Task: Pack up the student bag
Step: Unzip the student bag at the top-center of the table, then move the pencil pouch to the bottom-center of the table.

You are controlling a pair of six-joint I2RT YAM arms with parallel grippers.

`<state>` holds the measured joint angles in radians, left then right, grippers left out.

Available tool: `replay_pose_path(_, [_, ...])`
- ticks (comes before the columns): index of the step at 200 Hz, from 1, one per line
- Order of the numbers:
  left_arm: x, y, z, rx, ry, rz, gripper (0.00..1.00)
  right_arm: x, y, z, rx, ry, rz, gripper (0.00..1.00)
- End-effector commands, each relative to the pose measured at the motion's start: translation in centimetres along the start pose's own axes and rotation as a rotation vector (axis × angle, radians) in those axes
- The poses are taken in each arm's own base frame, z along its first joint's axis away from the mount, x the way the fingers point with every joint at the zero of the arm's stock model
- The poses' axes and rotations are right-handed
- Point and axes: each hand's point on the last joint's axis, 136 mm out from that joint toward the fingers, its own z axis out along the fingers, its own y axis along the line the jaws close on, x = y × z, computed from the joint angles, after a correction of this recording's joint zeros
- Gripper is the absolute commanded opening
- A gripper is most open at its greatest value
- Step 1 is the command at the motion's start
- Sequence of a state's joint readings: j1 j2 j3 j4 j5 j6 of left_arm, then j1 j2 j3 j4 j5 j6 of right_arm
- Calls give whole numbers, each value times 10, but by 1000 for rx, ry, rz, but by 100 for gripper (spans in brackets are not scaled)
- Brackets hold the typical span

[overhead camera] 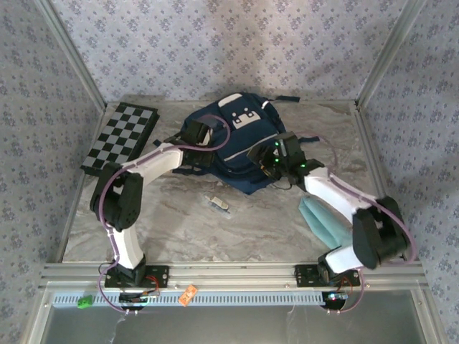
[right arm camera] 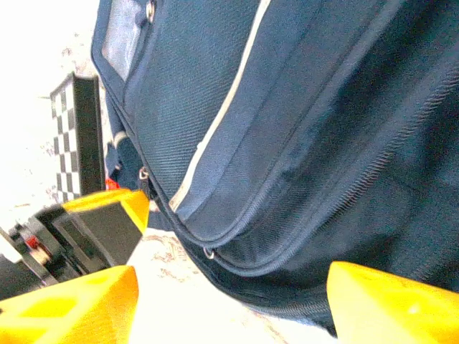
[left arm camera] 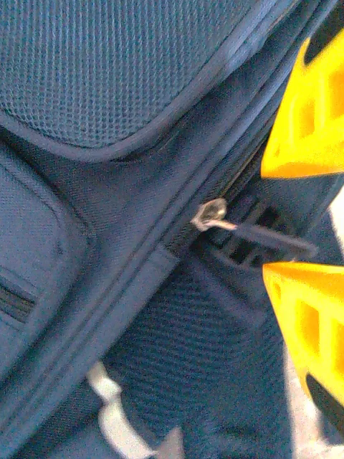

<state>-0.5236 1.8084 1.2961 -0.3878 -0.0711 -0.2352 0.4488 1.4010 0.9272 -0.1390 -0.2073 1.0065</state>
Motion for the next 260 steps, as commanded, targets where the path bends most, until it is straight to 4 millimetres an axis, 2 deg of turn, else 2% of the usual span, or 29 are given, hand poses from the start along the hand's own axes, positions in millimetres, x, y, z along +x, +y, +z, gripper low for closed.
replay_pose_path(1, [13,-15,-34,74,-1,-136,44,1,-58,-42,200,-1,-64,80])
replay_pose_path(10, [15,-21,-43,100,-8,-201,47,3,-79,-57,266,7,-56,85])
replay_pose_path(37, [30,-57,-59,213,-24,-294,56,9,-140,-98,426,31,30,96])
replay_pose_path(61, [42,-89,-69,247,-37,-307,63,10,-178,-124,512,8,108,100])
replay_pose_path(81, [50,-114,-72,286,-44,-318,66,8,-206,-133,544,-8,196,100])
replay_pose_path(103, [58,-137,-73,327,-41,-311,70,12,-225,-131,557,-7,248,100])
replay_pose_path(110, [59,-141,-73,325,-40,-309,71,13,-228,-128,560,-10,260,100])
replay_pose_path(127, [61,-139,-74,305,-45,-314,73,30,-233,-122,566,28,301,100])
replay_pose_path(147, [62,-134,-76,290,-57,-311,76,47,-225,-112,523,41,332,100])
replay_pose_path(161, [63,-131,-75,274,-55,-309,76,50,-214,-102,472,13,351,100])
replay_pose_path(176, [63,-132,-74,276,-55,-319,77,48,-195,-86,401,-6,338,100])
replay_pose_path(202, [63,-134,-73,283,-51,-326,78,57,-169,-57,350,36,311,100])
replay_pose_path(217, [61,-131,-73,269,-60,-331,78,57,-146,-36,303,52,283,100])
replay_pose_path(234, [59,-127,-75,262,-69,-347,78,55,-111,-16,252,90,211,100])
replay_pose_path(249, [59,-128,-77,269,-67,-346,79,54,-91,-11,268,124,132,100])
replay_pose_path(260, [60,-128,-80,275,-67,-345,79,53,-89,-17,307,127,85,100])
